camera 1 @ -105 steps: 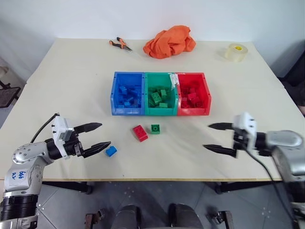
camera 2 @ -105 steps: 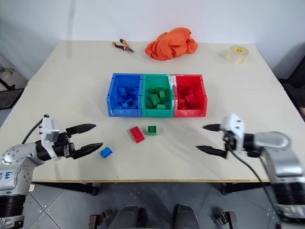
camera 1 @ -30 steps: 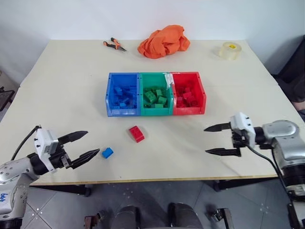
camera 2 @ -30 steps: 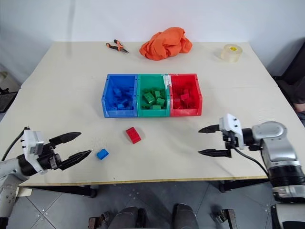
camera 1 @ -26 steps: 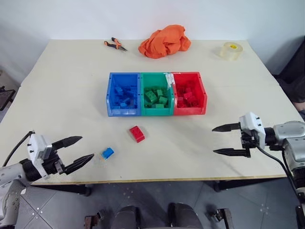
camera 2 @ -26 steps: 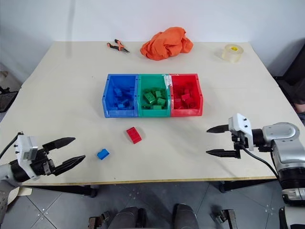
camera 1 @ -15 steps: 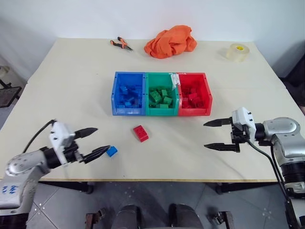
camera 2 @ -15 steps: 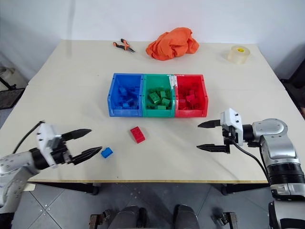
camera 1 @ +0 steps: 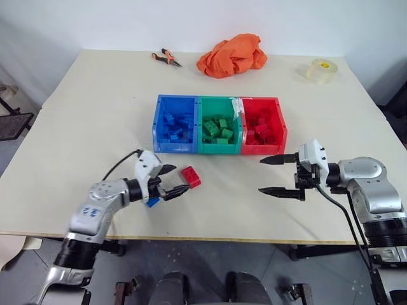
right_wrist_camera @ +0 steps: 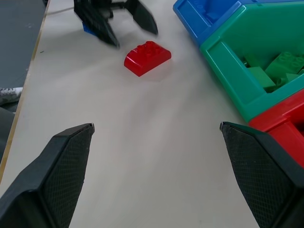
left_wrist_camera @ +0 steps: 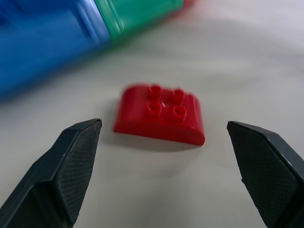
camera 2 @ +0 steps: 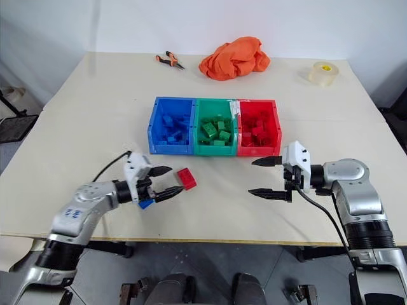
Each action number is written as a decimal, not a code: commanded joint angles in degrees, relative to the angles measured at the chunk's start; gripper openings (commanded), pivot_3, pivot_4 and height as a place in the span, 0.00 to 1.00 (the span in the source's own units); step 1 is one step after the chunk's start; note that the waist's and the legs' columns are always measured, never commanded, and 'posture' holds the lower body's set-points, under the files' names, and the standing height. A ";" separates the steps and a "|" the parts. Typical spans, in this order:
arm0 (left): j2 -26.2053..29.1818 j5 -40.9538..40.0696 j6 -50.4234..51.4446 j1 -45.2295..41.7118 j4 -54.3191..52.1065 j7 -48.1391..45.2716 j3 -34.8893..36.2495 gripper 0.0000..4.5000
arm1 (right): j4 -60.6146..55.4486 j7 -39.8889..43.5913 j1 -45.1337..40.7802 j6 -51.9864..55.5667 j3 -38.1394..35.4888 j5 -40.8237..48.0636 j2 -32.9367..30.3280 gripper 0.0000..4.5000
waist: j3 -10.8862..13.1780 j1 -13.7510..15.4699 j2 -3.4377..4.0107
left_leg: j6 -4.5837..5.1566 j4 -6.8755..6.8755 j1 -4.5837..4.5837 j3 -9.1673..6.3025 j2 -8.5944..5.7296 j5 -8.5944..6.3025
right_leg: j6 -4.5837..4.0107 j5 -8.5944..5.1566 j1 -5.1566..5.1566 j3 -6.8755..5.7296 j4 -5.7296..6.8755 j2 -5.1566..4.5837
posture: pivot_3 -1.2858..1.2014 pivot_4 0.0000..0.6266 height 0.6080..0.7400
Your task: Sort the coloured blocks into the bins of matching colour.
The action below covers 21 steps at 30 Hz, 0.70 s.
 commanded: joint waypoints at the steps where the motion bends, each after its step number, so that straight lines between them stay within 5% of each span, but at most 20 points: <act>1: -1.38 1.41 0.11 -2.52 0.46 0.45 -0.92 1.00 | -2.87 -1.33 1.00 0.31 -2.22 1.28 -0.81 0.99 | 0.00 0.27 0.00 | 0.00 0.00 0.01 0.00 0.00 0.00 | 0.00 0.00 0.01 0.00 0.00 0.00 | 0.52 0.24 1.00; 14: -3.56 8.59 0.35 -6.64 7.32 -0.30 -6.72 1.00 | -6.73 -4.90 4.97 1.03 -3.90 1.74 -1.09 0.99 | -0.02 0.64 -0.01 | 0.04 0.04 0.06 -0.01 -0.07 0.02 | 0.03 0.01 0.12 -0.02 -0.04 -0.02 | 0.52 0.24 1.00; 19: -4.08 10.54 -2.64 -6.51 8.36 0.16 -7.09 0.75 | -6.61 -5.44 4.83 0.75 -4.23 1.59 -1.23 1.00 | -0.03 0.61 -0.02 | 0.04 0.04 0.06 -0.03 -0.06 0.02 | 0.04 0.02 0.13 -0.02 -0.04 -0.02 | 0.52 0.24 1.00; 21: -4.19 10.66 -2.90 -6.68 8.85 -0.29 -7.27 0.75 | -6.30 -5.53 4.66 0.52 -4.31 1.51 -1.32 1.00 | -0.04 0.64 -0.03 | 0.05 0.04 0.08 -0.04 -0.07 0.02 | 0.05 0.02 0.16 -0.02 -0.05 -0.03 | 0.52 0.24 1.00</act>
